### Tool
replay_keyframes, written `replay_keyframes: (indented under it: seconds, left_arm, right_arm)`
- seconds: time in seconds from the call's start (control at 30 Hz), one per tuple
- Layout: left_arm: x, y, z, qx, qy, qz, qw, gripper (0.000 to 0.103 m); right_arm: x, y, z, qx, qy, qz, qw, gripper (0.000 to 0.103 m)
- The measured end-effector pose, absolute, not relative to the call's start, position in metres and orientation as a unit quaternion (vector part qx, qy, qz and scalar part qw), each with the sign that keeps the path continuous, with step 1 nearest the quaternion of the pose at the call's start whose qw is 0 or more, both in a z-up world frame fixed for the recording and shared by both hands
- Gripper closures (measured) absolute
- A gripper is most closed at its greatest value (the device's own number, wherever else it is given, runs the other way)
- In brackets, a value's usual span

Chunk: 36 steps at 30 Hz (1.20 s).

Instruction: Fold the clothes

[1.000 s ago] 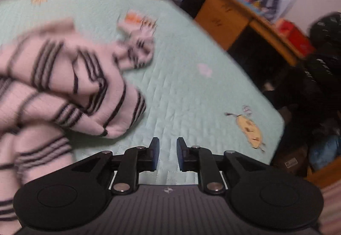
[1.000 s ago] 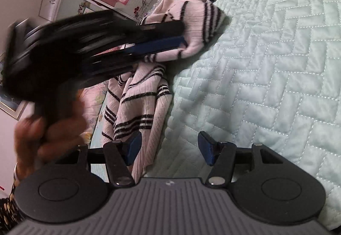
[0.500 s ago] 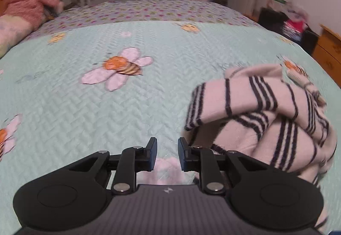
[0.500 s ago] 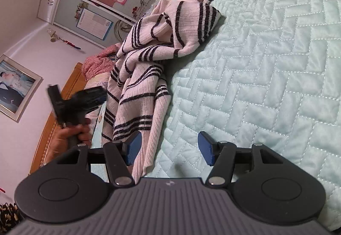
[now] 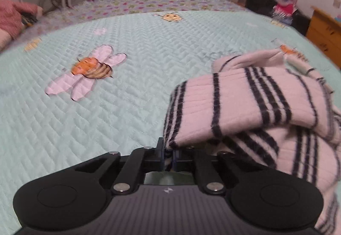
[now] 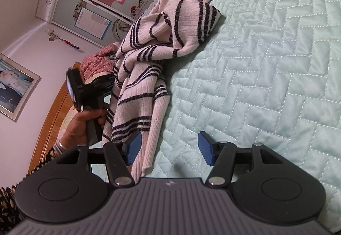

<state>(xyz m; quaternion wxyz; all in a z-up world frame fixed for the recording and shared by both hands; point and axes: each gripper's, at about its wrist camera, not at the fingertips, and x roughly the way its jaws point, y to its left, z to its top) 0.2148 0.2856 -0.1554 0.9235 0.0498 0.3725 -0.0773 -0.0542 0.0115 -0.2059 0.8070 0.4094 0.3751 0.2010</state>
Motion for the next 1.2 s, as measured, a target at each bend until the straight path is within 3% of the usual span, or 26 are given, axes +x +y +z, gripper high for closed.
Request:
replay_keyframes:
  seconds: [0.47, 0.53, 0.57, 0.6, 0.63, 0.67, 0.87, 1.03, 1.2]
  left_arm:
    - [0.226, 0.373, -0.014, 0.173, 0.237, 0.209, 0.933, 0.098]
    - [0.233, 0.406, -0.007, 0.199, 0.231, 0.303, 0.903, 0.091]
    - [0.237, 0.424, -0.011, 0.218, 0.241, 0.345, 0.881, 0.082]
    - [0.241, 0.442, -0.018, 0.235, 0.266, 0.381, 0.853, 0.064]
    - [0.244, 0.459, -0.027, 0.252, 0.291, 0.417, 0.823, 0.052]
    - [0.243, 0.476, -0.037, 0.254, 0.321, 0.439, 0.8, 0.045]
    - [0.159, 0.511, -0.074, 0.065, 0.407, 0.346, 0.843, 0.046]
    - [0.083, 0.437, -0.115, 0.032, 0.49, 0.162, 0.856, 0.046]
    - [0.032, 0.373, -0.126, -0.013, 0.511, 0.06, 0.857, 0.046]
  right_arm:
    - [-0.051, 0.013, -0.203, 0.408, 0.387, 0.189, 0.805, 0.042]
    - [-0.051, 0.013, -0.203, 0.408, 0.387, 0.189, 0.805, 0.042]
    - [-0.051, 0.013, -0.204, 0.408, 0.387, 0.189, 0.805, 0.042]
    - [-0.051, 0.013, -0.204, 0.407, 0.387, 0.189, 0.806, 0.042]
    - [-0.051, 0.013, -0.203, 0.407, 0.386, 0.189, 0.806, 0.042]
    - [-0.051, 0.013, -0.203, 0.406, 0.386, 0.189, 0.807, 0.042]
    - [-0.052, 0.017, -0.201, 0.395, 0.386, 0.184, 0.813, 0.042]
    - [-0.053, 0.023, -0.198, 0.379, 0.387, 0.178, 0.821, 0.042]
    - [-0.053, 0.034, -0.189, 0.351, 0.396, 0.17, 0.831, 0.035]
